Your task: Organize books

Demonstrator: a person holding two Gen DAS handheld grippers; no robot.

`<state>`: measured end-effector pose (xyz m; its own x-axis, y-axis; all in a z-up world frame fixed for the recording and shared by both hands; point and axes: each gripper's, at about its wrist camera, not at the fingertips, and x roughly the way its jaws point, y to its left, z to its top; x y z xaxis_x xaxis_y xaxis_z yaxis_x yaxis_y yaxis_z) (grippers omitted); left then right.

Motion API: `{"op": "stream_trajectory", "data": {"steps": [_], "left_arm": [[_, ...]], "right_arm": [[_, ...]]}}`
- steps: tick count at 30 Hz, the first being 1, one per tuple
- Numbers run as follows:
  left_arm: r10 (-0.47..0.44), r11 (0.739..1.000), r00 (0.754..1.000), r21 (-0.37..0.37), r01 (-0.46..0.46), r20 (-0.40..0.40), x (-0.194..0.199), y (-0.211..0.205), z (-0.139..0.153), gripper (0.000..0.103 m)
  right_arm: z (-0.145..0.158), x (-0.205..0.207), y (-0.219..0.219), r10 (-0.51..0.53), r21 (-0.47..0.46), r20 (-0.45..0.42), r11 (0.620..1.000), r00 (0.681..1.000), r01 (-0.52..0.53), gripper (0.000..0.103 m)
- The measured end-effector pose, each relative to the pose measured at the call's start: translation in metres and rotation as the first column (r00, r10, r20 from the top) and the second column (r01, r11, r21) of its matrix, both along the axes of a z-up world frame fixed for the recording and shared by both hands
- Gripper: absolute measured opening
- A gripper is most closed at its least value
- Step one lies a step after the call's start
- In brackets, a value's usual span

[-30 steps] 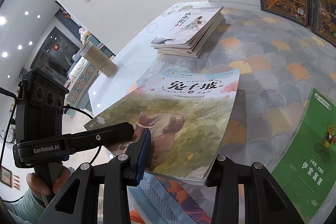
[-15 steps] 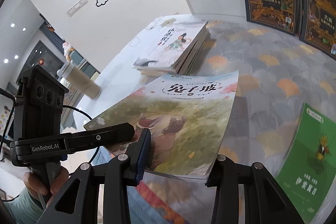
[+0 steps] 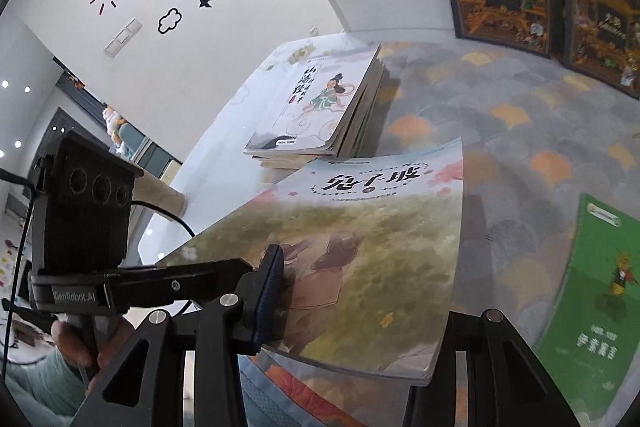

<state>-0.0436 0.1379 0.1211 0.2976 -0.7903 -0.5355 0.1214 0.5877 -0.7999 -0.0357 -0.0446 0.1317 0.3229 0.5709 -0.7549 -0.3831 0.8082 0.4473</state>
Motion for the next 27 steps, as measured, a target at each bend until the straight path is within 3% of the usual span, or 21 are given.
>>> {"op": "stream_trajectory", "data": {"steps": [4,7,12,16,20,24,27], "left_arm": [[-0.057,0.998,0.998,-0.017,0.057,0.024,-0.002,-0.008,0.011,0.023],[-0.078,0.996,0.994,-0.031,0.081,0.071,0.001,-0.008,0.024,0.023],[-0.062,0.998,0.983,0.011,0.061,0.171,0.024,0.021,0.048,0.023],[-0.023,0.996,0.983,0.089,0.007,0.181,0.059,0.061,0.04,0.023],[0.006,0.987,0.992,0.157,-0.026,0.129,0.11,0.101,0.002,0.023],[0.053,0.985,0.997,0.159,-0.061,0.052,0.145,0.125,-0.026,0.022],[0.117,0.977,0.993,0.175,-0.12,0.032,0.155,0.142,-0.033,0.024]], "right_arm": [[0.016,-0.014,-0.008,-0.038,-0.02,0.021,0.999,0.999,0.038,0.042],[0.034,-0.02,-0.008,-0.053,-0.037,0.084,0.998,0.995,0.056,0.042],[0.052,0.005,0.016,-0.06,0.005,0.174,0.998,0.983,0.06,0.042],[0.03,0.05,0.056,-0.068,0.074,0.15,0.996,0.986,0.057,0.042],[-0.006,0.096,0.104,-0.092,0.077,0.112,0.993,0.989,0.084,0.042],[-0.033,0.129,0.125,-0.171,0.093,0.002,0.981,0.985,0.17,0.042],[-0.035,0.137,0.128,-0.202,0.084,-0.02,0.976,0.979,0.203,0.042]]}}
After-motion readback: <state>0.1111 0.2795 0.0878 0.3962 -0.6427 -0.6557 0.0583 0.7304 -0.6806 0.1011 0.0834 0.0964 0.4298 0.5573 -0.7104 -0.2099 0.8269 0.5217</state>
